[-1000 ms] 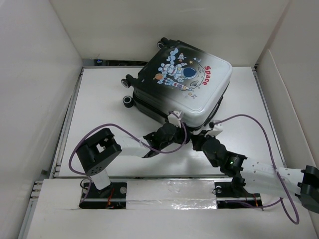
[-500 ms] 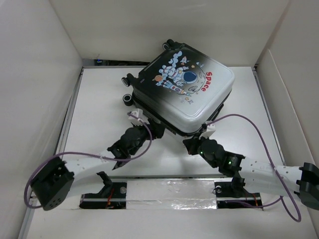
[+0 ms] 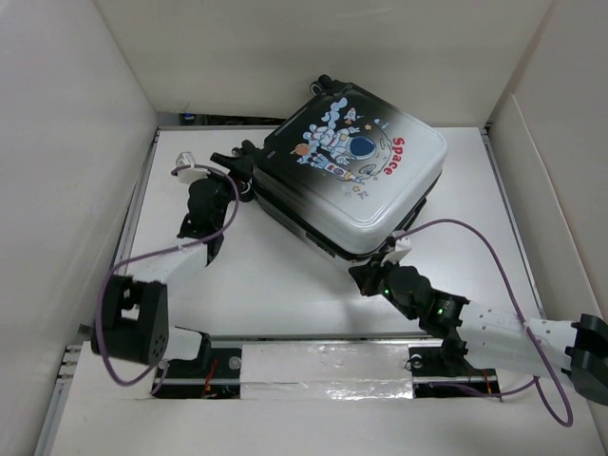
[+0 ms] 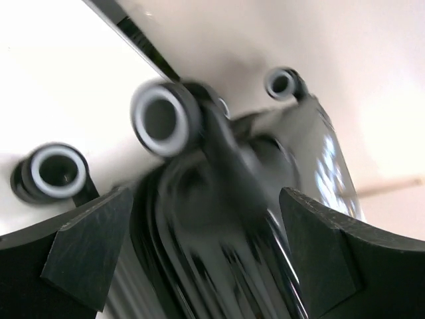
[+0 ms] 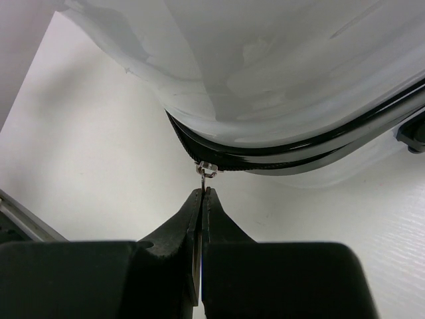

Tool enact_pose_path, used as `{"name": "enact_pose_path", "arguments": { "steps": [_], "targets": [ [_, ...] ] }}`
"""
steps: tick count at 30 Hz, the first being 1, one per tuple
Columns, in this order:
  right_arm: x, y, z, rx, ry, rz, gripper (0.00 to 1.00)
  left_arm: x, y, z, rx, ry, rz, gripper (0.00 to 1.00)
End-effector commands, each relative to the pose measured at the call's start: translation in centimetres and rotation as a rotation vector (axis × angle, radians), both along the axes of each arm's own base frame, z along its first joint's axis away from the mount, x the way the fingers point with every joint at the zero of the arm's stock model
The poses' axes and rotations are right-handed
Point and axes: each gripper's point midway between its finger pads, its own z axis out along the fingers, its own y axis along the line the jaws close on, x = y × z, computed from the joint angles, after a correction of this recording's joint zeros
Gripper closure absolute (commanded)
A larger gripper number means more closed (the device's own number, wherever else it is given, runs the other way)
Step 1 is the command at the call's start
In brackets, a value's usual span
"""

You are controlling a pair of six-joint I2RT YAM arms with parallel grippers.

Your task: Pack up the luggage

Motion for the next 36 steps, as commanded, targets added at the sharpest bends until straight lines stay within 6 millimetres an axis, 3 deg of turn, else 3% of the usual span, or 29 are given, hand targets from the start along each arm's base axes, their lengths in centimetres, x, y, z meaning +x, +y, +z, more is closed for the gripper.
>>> {"name": "enact_pose_path", "arguments": {
  "steps": [1, 2, 3, 4, 5, 6, 8, 9, 12, 17, 22, 25, 27, 30, 31, 32, 33, 35, 36],
  "targets": [
    [-1.3, 1.4, 0.2, 0.017, -0.002, 0.115, 1.00, 3.1, -0.5, 2.4, -0.109, -0.061, -0.047, 0.07],
    [-1.4, 1.4, 0.2, 0.013, -0.006, 0.121, 1.00, 4.6, -0.3, 4.2, -0.104, -0.081, -0.018, 0.06],
    [-1.5, 1.5, 0.1, 0.012, -0.006, 0.129, 1.00, 5.5, 0.0, 3.6, -0.093, -0.057, -0.006, 0.05],
    [-1.5, 1.5, 0.1, 0.013, -0.007, 0.131, 1.00, 6.6, -0.3, 1.4, -0.074, 0.002, -0.013, 0.05],
    [-1.5, 1.5, 0.0, 0.006, -0.009, 0.133, 1.00, 7.8, -0.3, 2.4, -0.082, -0.012, -0.021, 0.05],
    [-1.5, 1.4, -0.1, 0.000, -0.010, 0.133, 1.00, 8.9, -0.2, 0.6, -0.080, 0.029, -0.024, 0.05],
    [-1.2, 1.2, -0.1, -0.005, -0.014, 0.127, 1.00, 10.1, -0.5, 0.5, -0.090, 0.046, -0.022, 0.03],
    [-1.3, 1.3, -0.2, -0.006, -0.012, 0.133, 1.00, 10.5, -0.7, -0.4, -0.096, 0.057, -0.028, 0.03],
    [-1.5, 1.4, -0.2, -0.003, -0.012, 0.147, 1.00, 11.6, -1.0, 1.6, -0.126, -0.021, -0.054, 0.03],
    [-1.7, 1.3, -0.9, -0.013, -0.001, 0.151, 1.00, 13.0, -2.1, 0.2, -0.185, 0.005, -0.093, 0.05],
    [-1.5, 1.0, -0.7, -0.010, -0.002, 0.140, 1.00, 14.4, -2.3, -0.1, -0.216, -0.025, -0.111, 0.22],
    [-1.6, 1.0, -0.9, -0.006, 0.005, 0.140, 1.00, 15.2, -2.7, -0.1, -0.228, -0.032, -0.127, 0.24],
    [-1.7, 0.9, -0.8, 0.006, 0.010, 0.139, 1.00, 14.9, -2.8, -0.2, -0.260, -0.049, -0.137, 0.35],
    [-1.7, 0.9, -0.6, 0.015, 0.005, 0.138, 1.00, 14.3, -3.1, 1.2, -0.280, -0.126, -0.169, 0.85],
    [-1.7, 0.9, -0.5, 0.018, 0.003, 0.138, 1.00, 14.1, -3.1, 1.5, -0.279, -0.139, -0.171, 0.94],
    [-1.6, 0.9, -0.4, 0.017, -0.003, 0.137, 1.00, 13.9, -3.3, 1.8, -0.272, -0.152, -0.184, 1.00],
    [-1.6, 0.9, -0.1, 0.022, -0.009, 0.134, 1.00, 13.4, -3.3, 1.5, -0.269, -0.151, -0.189, 1.00],
    [-1.4, 0.8, 0.0, 0.011, -0.015, 0.130, 1.00, 12.6, -3.2, 2.8, -0.258, -0.200, -0.199, 1.00],
    [-1.2, 0.8, 0.4, 0.013, -0.022, 0.120, 1.00, 11.8, -3.2, 1.9, -0.243, -0.188, -0.202, 1.00]
  ]
}}
